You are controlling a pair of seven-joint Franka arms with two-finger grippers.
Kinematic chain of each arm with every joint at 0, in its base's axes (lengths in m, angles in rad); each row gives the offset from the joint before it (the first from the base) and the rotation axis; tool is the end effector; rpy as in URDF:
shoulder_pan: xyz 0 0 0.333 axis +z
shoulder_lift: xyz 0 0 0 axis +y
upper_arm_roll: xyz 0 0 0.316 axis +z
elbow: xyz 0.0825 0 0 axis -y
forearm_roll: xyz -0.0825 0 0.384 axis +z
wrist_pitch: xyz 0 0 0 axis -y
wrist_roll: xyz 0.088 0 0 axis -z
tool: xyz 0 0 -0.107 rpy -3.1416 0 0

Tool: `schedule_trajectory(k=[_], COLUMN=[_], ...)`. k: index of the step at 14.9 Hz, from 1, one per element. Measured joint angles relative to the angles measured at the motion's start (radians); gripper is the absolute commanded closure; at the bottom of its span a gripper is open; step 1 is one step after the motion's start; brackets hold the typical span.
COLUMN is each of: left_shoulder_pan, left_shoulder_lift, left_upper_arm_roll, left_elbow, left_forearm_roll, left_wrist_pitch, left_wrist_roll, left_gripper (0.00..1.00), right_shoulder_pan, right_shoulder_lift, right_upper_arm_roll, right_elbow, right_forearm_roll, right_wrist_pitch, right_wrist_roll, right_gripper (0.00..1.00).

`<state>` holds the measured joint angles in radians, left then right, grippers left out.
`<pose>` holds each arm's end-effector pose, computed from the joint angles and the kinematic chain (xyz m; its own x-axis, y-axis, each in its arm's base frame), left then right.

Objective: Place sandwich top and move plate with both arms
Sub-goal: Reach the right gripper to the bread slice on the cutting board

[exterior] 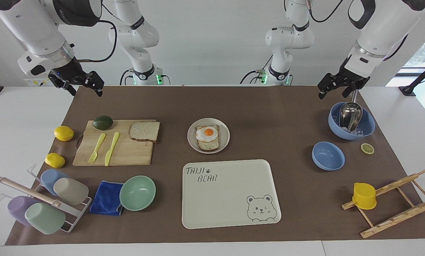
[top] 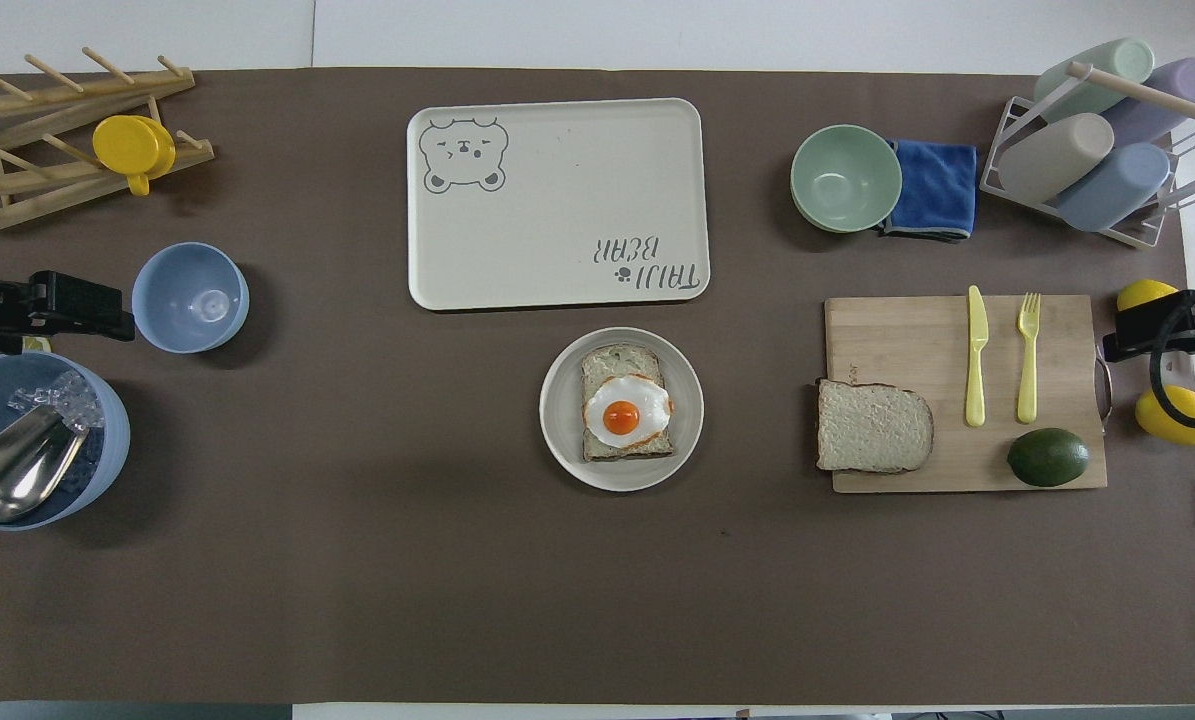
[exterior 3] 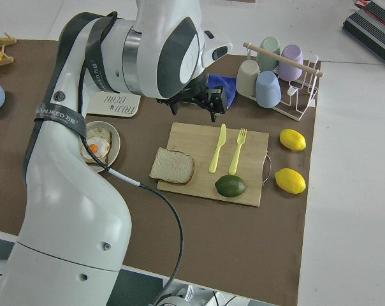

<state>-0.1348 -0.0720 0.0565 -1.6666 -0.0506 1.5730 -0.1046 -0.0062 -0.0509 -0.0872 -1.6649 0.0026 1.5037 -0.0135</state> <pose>0.5291 -0.0458 0.6187 0.9993 0.0260 -0.0273 0.0274 -0.9983 0.0521 0.5269 -0.0502 0.6025 0.9908 -0.0785 -0.1102 -0.0799 -0.9968 -0.0085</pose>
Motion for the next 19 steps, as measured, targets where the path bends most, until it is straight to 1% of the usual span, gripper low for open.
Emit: schedule_trajectory(k=[6, 8, 9, 10, 12, 15, 17, 19], left_shoulder_pan=[0.000, 0.000, 0.000, 0.000, 0.000, 0.000, 0.000, 0.000], left_shoulder_lift=[0.000, 0.000, 0.000, 0.000, 0.000, 0.000, 0.000, 0.000], left_upper_arm_roll=[0.000, 0.000, 0.000, 0.000, 0.000, 0.000, 0.000, 0.001], left_elbow=[0.000, 0.000, 0.000, 0.000, 0.000, 0.000, 0.000, 0.000], left_forearm_roll=[0.000, 0.000, 0.000, 0.000, 0.000, 0.000, 0.000, 0.000], left_wrist_pitch=[0.003, 0.003, 0.003, 0.003, 0.003, 0.003, 0.003, 0.003], left_wrist_roll=[0.000, 0.000, -0.001, -0.001, -0.001, -0.001, -0.001, -0.001], left_gripper=[0.00, 0.00, 0.00, 0.00, 0.00, 0.00, 0.00, 0.00], right_shoulder_pan=[0.001, 0.017, 0.044, 0.085, 0.200, 0.353, 0.421, 0.461], right_shoulder_lift=[0.000, 0.000, 0.003, 0.011, 0.051, 0.153, 0.222, 0.286], right_upper_arm_roll=[0.001, 0.004, 0.005, 0.006, 0.010, 0.017, 0.017, 0.017], right_elbow=[0.000, -0.003, -0.007, -0.012, -0.018, -0.014, -0.014, -0.014], right_forearm_roll=[0.000, 0.000, -0.016, -0.061, -0.149, -0.206, -0.221, -0.231], right_wrist_pitch=[0.000, 0.010, 0.017, 0.021, 0.036, 0.058, 0.097, 0.121], right_wrist_roll=[0.000, 0.002, 0.012, 0.031, 0.102, 0.295, 0.432, 0.518], right_gripper=[0.00, 0.00, 0.00, 0.00, 0.00, 0.00, 0.00, 0.00])
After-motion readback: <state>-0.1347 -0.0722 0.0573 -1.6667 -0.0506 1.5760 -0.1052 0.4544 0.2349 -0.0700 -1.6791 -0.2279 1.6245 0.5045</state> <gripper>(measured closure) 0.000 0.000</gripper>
